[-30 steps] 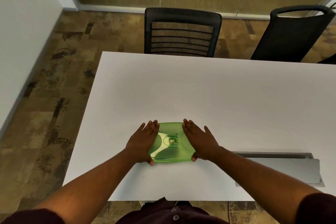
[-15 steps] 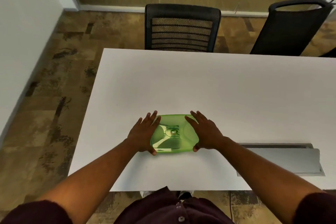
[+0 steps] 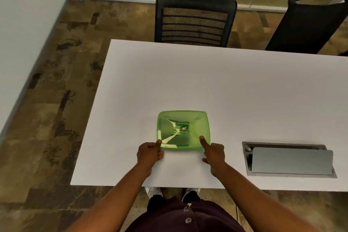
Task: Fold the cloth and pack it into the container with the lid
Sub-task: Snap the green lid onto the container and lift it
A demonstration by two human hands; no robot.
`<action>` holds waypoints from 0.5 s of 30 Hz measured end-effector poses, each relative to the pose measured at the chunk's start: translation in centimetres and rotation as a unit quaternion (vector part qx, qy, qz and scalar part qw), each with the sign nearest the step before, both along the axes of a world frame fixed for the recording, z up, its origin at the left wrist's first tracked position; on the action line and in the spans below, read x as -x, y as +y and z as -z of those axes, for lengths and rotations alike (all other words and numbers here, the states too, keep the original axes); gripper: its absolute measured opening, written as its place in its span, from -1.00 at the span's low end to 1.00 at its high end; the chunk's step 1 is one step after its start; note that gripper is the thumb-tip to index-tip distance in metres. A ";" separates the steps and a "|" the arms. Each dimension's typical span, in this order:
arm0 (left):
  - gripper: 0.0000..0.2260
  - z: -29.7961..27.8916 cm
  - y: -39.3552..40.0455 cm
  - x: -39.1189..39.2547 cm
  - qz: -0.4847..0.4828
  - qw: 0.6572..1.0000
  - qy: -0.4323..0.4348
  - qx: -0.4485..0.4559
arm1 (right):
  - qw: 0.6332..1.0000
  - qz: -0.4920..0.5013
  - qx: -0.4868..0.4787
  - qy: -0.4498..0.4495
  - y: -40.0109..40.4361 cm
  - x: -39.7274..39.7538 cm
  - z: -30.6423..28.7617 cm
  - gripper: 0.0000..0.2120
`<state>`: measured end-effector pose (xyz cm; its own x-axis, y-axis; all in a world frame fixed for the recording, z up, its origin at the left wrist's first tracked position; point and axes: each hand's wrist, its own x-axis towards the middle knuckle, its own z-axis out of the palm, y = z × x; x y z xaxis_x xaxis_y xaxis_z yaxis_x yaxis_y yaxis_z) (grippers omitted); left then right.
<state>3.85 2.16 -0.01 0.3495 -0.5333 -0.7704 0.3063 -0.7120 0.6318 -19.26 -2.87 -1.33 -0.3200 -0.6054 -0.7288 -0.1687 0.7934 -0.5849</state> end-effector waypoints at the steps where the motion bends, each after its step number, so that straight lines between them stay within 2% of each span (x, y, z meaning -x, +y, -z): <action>1: -0.76 -0.1 0.1 0.3 -0.013 1.000 0.015 0.001 | 0.999 0.025 0.007 -0.035 0.2 -0.3 0.2 -0.48; 4: -0.81 -0.1 -0.1 1.0 -0.025 1.000 0.017 -0.008 | 0.994 0.072 0.037 -0.075 0.5 -1.0 0.4 -0.61; 8: -0.80 0.0 -0.6 1.6 0.017 0.998 -0.050 -0.024 | 0.991 0.095 0.039 -0.086 0.5 -1.1 0.5 -0.68; 13: -0.80 0.3 -0.2 0.9 0.073 0.988 -0.135 -0.006 | 0.995 0.065 0.039 -0.071 0.5 -0.9 0.3 -0.61; 15: -0.79 0.7 -0.2 0.4 0.124 0.975 -0.182 0.005 | 0.998 0.035 0.037 -0.048 0.5 -0.4 0.0 -0.55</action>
<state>3.42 2.00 -0.72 0.4581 -0.6440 -0.6127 -0.1215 -0.7282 0.6745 -18.90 -2.37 -1.28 -0.2945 -0.6379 -0.7116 -0.0550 0.7547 -0.6537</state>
